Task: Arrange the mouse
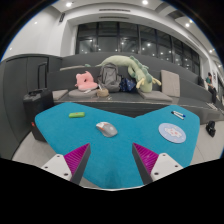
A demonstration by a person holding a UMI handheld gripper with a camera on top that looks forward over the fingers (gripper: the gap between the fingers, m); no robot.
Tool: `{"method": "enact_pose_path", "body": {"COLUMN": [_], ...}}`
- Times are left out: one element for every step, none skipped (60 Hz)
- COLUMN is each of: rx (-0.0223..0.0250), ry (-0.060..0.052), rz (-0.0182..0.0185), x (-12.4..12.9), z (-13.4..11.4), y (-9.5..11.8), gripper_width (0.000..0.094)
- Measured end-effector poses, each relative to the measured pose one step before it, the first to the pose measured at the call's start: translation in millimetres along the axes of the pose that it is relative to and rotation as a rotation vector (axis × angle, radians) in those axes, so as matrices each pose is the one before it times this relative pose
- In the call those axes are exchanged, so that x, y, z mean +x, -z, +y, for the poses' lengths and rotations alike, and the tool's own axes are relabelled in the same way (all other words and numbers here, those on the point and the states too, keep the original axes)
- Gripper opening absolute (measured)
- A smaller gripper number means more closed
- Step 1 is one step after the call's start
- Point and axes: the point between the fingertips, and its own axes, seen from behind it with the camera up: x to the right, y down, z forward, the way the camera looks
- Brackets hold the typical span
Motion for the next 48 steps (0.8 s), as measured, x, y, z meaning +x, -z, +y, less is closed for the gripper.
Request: {"method": "enact_pose_path", "body": {"rx": [0.00234,0.00348,0.00531,0.00334,0.00283,0.00333,0.00282,0.00217,0.00012,-0.00044,0.00093,0.00237,0.00321,0.00293,0.00356,0.00259,0.00254,0.00186,0.00126,0.00007,-0.00172,-0.00334,-0.00416,-0.00443,-0.00367,-0.00309,-0.00314,-0.00245,-0.00356,-0.00303,-0.00289,-0.00312,-0.00388,-0.00410,-0.00180,-0.00309,-0.00352,-0.00456,-0.00606,-0.00631,-0.00589,-0.00532,-0.00621,-0.00624,-0.00528,-0.00469,-0.00524,-0.00573], "ry": [0.0033,0.0024,0.0028,0.0031,0.0030,0.0016,0.0002,-0.0005,0.0007,0.0008,-0.0002,-0.0013,-0.0015,-0.0012,0.0002,0.0002,0.0023,0.0037,0.0044,0.0050,0.0042,0.0048,0.0061,0.0064,0.0056,0.0036,0.0016,-0.0004,-0.0022,-0.0015,0.0003,0.0012,0.0014,0.0009,0.0016,0.0025,0.0031,0.0025,0.0025,0.0028,0.0028,0.0025,0.0027,0.0033,0.0033,0.0029,0.0023,0.0030], "rz": [-0.00256,-0.00264,-0.00239,-0.00050,0.00042,0.00082,0.00232,0.00402,0.00401,0.00287,0.00042,-0.00119,-0.00122,0.00029,0.00120,0.00188,0.00201,0.00374,0.00557,0.00617,0.00571,0.00596,0.00434,0.00278,0.00159,0.00144,0.00298,0.00375,0.00451,0.00318,0.00267,0.00376,0.00438,0.00339,0.00107,0.00050,0.00087,0.00138,0.00129,0.00159,0.00366,0.00377,0.00495,0.00556,0.00572,0.00654,0.00364,0.00499], "x": [-3.93,-4.20,-2.62,-3.01,-2.54,-2.31,-1.46,-1.31,-1.10,-1.59,-1.58,-2.09,-2.08,-1.45,0.73,-1.20,-0.83,-0.10,0.13,0.32,0.91,0.41,0.01,-0.10,-0.32,-0.45,0.21,1.53,0.47,0.04,0.27,0.25,0.49,0.13,-0.65,-0.23,-0.59,-0.10,-0.04,0.25,0.97,0.66,0.95,1.26,1.22,1.27,1.27,1.02], "z": [-0.36,-0.58,0.11,-0.27,-0.25,-0.40,-0.58,-0.19,0.16,0.31,-0.19,-0.29,-0.36,-0.36,-0.47,-0.38,-0.29,-0.32,-0.41,-0.31,-0.52,0.69,0.37,0.37,-0.15,-0.40,-0.03,0.37,-0.61,-0.33,-0.29,-0.08,-0.01,0.23,1.22,0.15,0.27,0.63,0.61,0.66,0.34,0.50,0.72,0.51,0.14,0.22,0.29,0.19], "y": [-2.73,-2.34,-5.84,-2.81,-2.78,-2.86,-2.65,-3.12,-2.79,-2.85,-3.09,-3.39,-3.62,-4.07,-5.33,-3.99,-4.77,-4.44,-4.64,-5.03,-6.38,-5.00,-5.89,-5.70,-6.05,-6.52,-6.67,-5.16,-6.33,-6.28,-6.31,-5.90,-5.69,-5.42,-5.56,-5.33,-5.19,-5.20,-4.86,-5.12,-5.05,-5.02,-4.55,-4.33,-4.21,-4.19,-4.20,-4.05], "gripper_width": [0.0853,0.0855,0.0856,0.0854,0.0856,0.0855,0.0855,0.0855,0.0855,0.0853,0.0855,0.0856,0.0854,0.0855,0.0855,0.0857,0.0855,0.0854,0.0854,0.0855,0.0855,0.0852,0.0854,0.0854,0.0852,0.0854,0.0853,0.0855,0.0853,0.0852,0.0852,0.0852,0.0851,0.0850,0.0850,0.0850,0.0851,0.0852,0.0853,0.0854,0.0852,0.0853,0.0852,0.0852,0.0854,0.0853,0.0852,0.0853]}}
